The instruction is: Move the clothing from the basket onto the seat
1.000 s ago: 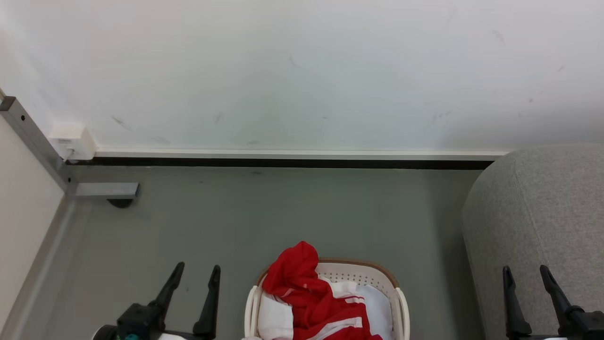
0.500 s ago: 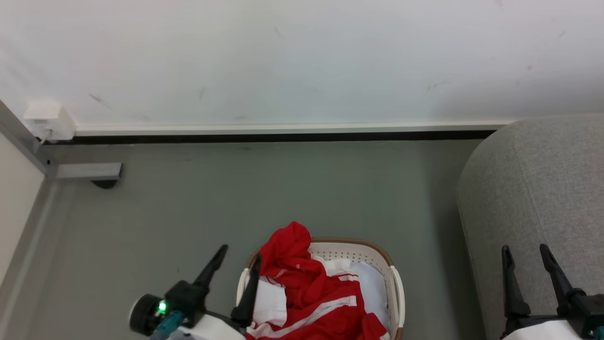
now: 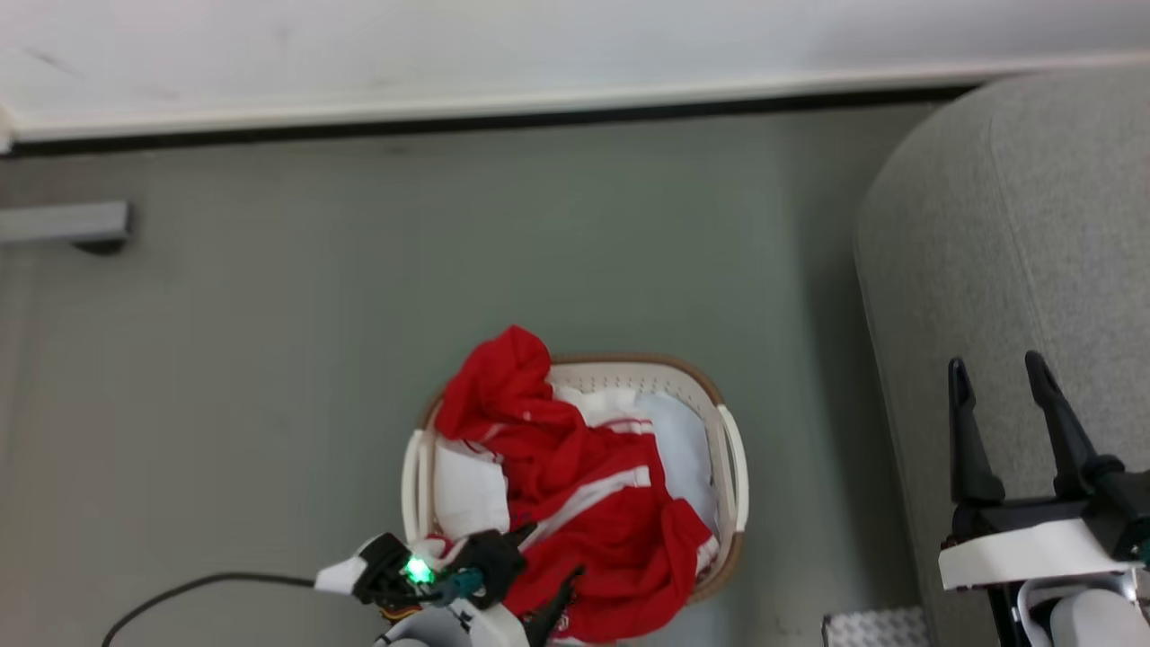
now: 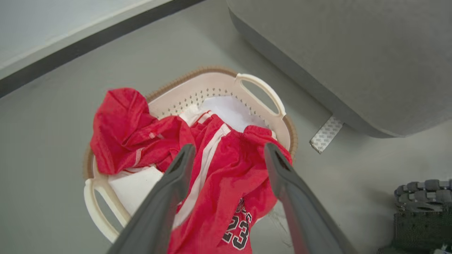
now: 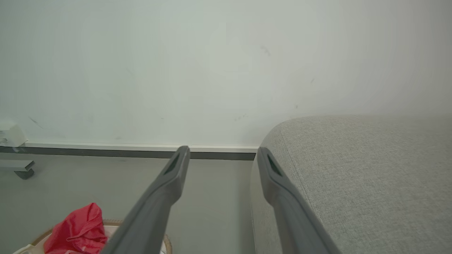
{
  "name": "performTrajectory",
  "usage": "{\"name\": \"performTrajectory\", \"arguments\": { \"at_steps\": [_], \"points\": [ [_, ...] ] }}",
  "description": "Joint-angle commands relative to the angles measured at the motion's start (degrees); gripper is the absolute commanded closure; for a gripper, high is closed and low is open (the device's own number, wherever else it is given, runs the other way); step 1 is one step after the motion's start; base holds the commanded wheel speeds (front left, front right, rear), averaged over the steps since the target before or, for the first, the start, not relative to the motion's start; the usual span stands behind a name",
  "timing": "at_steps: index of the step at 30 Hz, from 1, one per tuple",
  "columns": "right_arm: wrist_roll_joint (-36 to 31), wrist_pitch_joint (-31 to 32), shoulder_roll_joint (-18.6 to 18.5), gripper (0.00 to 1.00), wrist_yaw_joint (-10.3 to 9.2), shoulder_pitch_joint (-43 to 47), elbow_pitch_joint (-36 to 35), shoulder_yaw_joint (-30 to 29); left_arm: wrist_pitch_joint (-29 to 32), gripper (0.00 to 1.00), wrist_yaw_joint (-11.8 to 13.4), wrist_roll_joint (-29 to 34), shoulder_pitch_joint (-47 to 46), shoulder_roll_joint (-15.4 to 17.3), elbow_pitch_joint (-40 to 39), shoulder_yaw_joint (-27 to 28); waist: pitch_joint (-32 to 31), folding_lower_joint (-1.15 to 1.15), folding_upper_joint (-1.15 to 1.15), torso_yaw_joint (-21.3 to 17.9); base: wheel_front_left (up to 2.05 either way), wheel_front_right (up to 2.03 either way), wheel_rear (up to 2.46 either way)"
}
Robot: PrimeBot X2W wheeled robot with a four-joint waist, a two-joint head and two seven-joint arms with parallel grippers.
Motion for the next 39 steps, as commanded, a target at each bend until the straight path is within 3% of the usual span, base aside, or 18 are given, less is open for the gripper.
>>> {"name": "performTrajectory", "arguments": {
  "at_steps": [1,8,24,25,27,32,39],
  "points": [
    [0.8,0.0,-0.2,0.00,-0.13,-1.2,-0.6,0.1,0.3,0.00,0.1,-1.2,-1.4,0.6,1.3,-1.5,4.1,-0.01,0.00,-2.1,0.00,0.00,0.00],
    [1.5,0.0,-0.2,0.00,-0.12,-3.8,-2.5,0.5,1.0,0.00,0.1,-6.0,-6.9,1.7,9.3,-10.0,10.6,-0.01,0.00,-4.3,0.00,0.00,0.00],
    [1.3,0.0,-0.2,0.00,-0.12,-7.2,-6.0,1.0,0.6,0.00,0.1,-13.1,-16.2,2.7,20.3,-19.1,21.4,-0.01,0.00,-6.8,0.00,0.00,0.00],
    [1.2,0.0,-0.2,0.00,-0.12,-7.2,-6.1,0.9,0.5,0.03,0.1,-14.0,-16.3,2.4,20.5,-19.5,21.7,-0.01,0.00,-6.8,0.00,0.00,0.00],
    [0.9,0.0,-0.2,0.00,-0.12,-7.2,-6.2,0.8,0.8,1.00,0.1,-16.1,-16.6,1.7,21.0,-20.4,22.0,-0.01,0.00,-6.7,0.00,0.00,0.00],
    [0.6,0.0,-0.2,0.00,-0.12,-5.9,-5.3,0.1,-0.2,1.00,0.1,-20.0,-17.4,0.5,21.1,-21.8,20.1,-0.01,0.00,-5.4,0.00,0.00,0.00],
    [0.6,0.0,-0.2,0.00,-0.13,-3.9,-2.6,0.2,-1.6,1.00,0.4,-23.2,-15.1,-0.5,18.9,-18.8,11.0,-0.01,0.00,-2.6,0.00,0.00,0.00]
  ]
}}
